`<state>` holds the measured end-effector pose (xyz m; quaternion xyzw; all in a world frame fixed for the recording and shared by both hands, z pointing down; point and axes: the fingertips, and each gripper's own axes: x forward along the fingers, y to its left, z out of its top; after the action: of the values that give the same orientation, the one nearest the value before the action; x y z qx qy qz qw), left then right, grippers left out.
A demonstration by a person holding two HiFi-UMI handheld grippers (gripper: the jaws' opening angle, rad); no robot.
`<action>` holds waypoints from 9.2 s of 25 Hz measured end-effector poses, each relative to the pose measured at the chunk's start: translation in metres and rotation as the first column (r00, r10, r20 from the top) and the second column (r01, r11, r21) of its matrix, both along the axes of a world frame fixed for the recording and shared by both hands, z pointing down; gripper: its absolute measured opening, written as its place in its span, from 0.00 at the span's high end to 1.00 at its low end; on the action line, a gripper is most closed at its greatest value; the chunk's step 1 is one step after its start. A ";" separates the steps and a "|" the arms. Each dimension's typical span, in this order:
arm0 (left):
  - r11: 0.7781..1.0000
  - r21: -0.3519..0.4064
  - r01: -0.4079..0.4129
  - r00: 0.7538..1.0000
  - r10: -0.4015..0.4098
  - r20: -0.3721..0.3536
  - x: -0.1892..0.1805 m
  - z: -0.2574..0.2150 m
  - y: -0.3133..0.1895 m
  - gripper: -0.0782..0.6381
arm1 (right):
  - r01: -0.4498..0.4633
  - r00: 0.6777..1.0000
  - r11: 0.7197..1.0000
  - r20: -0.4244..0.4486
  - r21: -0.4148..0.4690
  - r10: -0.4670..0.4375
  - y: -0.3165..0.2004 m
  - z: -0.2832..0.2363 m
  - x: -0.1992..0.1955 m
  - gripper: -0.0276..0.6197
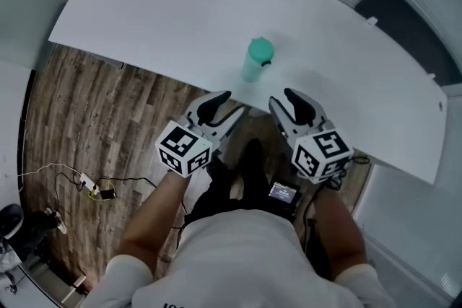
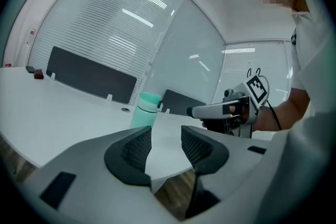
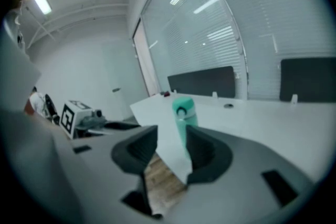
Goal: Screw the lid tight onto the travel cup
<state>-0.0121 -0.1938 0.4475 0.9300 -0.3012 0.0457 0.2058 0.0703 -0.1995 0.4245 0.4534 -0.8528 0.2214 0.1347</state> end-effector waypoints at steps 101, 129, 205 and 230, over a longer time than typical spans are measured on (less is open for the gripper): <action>0.974 0.120 -0.194 0.912 0.134 0.387 0.075 0.093 -0.089 0.45 | 0.146 0.945 0.989 -0.296 -0.001 -0.139 -0.087 0.025 -0.029 0.51; 0.994 0.103 -0.024 0.934 -0.015 0.356 0.076 0.097 -0.098 0.45 | 0.078 0.950 0.997 -0.304 0.005 -0.073 -0.090 0.021 -0.031 0.51; 0.980 0.060 -0.189 0.906 0.151 0.395 0.061 0.102 -0.090 0.45 | 0.103 0.944 0.994 -0.316 0.019 -0.092 -0.087 0.024 -0.039 0.51; 0.989 0.040 -0.141 0.927 0.117 0.357 0.059 0.103 -0.091 0.47 | -0.048 0.944 0.999 -0.327 0.026 0.054 -0.090 0.025 -0.039 0.51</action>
<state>0.0465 -0.2849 0.5500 0.9306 -0.2728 0.2157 0.1144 0.0312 -0.2891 0.4496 0.5069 -0.8086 0.1389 0.2646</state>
